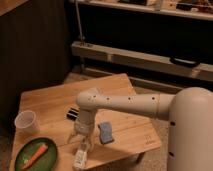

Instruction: Place the bottle in the ceramic bowl

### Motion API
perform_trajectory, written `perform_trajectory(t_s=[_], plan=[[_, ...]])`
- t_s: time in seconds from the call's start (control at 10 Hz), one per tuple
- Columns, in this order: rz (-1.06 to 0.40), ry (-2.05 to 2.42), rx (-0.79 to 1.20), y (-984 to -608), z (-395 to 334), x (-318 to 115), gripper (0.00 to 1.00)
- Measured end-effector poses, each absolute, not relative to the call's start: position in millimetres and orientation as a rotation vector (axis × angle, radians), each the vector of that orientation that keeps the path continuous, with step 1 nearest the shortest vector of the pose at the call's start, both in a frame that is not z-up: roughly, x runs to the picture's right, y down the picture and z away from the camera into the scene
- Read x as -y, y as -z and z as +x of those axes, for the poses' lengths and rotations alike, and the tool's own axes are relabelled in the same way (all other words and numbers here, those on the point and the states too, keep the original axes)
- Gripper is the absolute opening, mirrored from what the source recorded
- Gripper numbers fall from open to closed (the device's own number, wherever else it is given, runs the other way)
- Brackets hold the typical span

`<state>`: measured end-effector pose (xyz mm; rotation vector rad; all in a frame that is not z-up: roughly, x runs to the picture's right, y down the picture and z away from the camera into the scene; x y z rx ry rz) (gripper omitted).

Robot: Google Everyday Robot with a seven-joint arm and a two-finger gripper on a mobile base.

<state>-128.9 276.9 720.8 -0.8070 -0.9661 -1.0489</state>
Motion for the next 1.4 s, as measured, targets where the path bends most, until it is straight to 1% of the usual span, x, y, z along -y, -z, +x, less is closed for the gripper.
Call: perform_trajectory(t_s=[0.3,0.4,0.7,0.9,1.0,1.1,1.2,1.4], plan=[[-0.833,1.042,0.975,-731.5,-128.7,-293.1,0.71],[-0.846,1.035,0.974,-734.4,-129.9,-296.9,0.68],[-0.897,1.018,0.982,-739.7,-130.6,-300.5,0.39],[-0.952,1.007,0.998,-744.0,-132.9,-302.4,0.17],[-0.977,0.964,1.011,-747.5,-131.2,-299.2,0.08],[-1.014,0.875,1.015,-752.8,-126.9,-292.3,0.02],[-1.043,0.783,1.008,-759.5,-119.5,-283.8,0.00],[-1.047,0.800,1.004,-757.1,-119.7,-286.9,0.00]])
